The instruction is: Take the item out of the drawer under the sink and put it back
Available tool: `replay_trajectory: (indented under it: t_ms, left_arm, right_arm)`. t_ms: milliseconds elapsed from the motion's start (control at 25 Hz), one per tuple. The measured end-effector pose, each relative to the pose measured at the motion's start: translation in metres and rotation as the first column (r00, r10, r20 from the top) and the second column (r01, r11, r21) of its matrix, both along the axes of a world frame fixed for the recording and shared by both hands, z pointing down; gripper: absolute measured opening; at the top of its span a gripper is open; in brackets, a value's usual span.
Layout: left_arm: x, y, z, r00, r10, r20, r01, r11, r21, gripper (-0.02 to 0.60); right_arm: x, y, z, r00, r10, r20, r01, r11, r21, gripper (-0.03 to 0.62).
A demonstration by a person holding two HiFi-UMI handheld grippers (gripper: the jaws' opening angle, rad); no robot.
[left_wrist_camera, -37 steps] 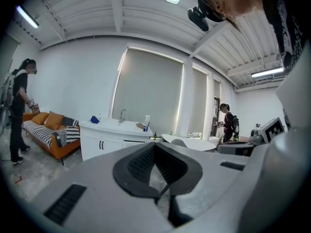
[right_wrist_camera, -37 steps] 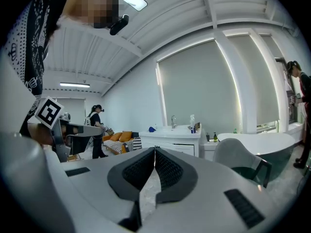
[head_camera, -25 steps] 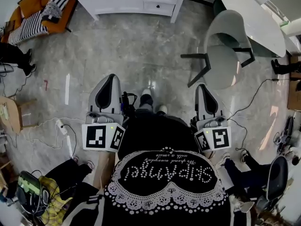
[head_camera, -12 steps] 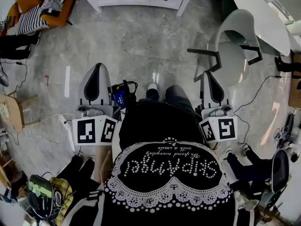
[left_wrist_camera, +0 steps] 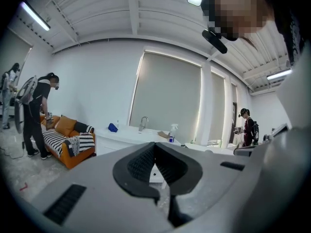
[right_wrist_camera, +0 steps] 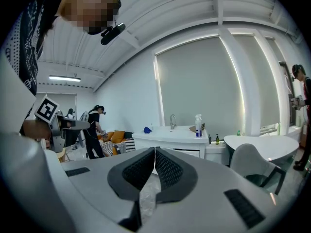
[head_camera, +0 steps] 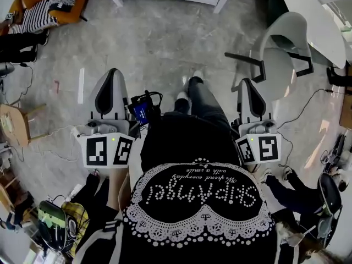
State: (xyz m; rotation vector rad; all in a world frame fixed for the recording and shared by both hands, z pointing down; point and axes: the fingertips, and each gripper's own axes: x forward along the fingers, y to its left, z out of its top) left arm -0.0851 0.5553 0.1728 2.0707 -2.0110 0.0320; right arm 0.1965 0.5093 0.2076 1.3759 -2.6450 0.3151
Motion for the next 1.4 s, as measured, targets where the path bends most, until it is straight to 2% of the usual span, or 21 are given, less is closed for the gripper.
replay_trajectory:
  t_ms: [200,480,600,760,840,1000,1160,1400]
  left_arm:
    - [-0.008,-0.014,0.007,0.999,-0.042,-0.016,0.042,0.999,-0.015,0.004]
    - [-0.021,-0.081,0.021,0.999,-0.033,-0.018,0.033,0.999,-0.025,0.005]
    - [0.004,-0.102,0.028,1.0,0.0,-0.01,-0.001,0.999,-0.038,0.004]
    - [0.064,-0.132,0.04,0.991,0.125,-0.039,-0.128,0.99,-0.062,0.005]
    - [0.083,-0.148,0.04,0.985,0.166,-0.054,-0.169,0.984,-0.055,0.004]
    - [0.092,-0.174,0.035,0.98,0.186,-0.066,-0.189,0.981,-0.04,0.005]
    - [0.098,-0.196,0.033,0.978,0.204,-0.041,-0.206,0.977,-0.048,0.005]
    - [0.114,-0.221,0.026,0.981,0.192,-0.039,-0.193,0.981,-0.023,0.004]
  right_arm:
    - [0.003,-0.019,0.012,1.0,-0.014,-0.016,0.014,1.0,-0.024,0.018]
    - [-0.018,-0.088,0.018,0.999,-0.036,-0.026,0.036,0.999,-0.021,0.018]
    - [-0.017,-0.108,0.019,0.998,-0.052,-0.03,0.051,0.998,-0.026,0.018]
    - [-0.022,-0.133,0.021,0.995,-0.097,-0.03,0.096,0.995,-0.032,0.018]
    - [-0.023,-0.147,0.02,0.994,-0.107,-0.027,0.106,0.994,-0.029,0.018]
    - [-0.02,-0.171,0.019,0.995,-0.103,-0.019,0.102,0.994,-0.028,0.018]
    - [-0.008,-0.189,0.019,0.996,-0.092,-0.012,0.091,0.995,-0.031,0.018]
    - [0.013,-0.212,0.018,0.996,-0.087,-0.012,0.086,0.996,-0.018,0.018]
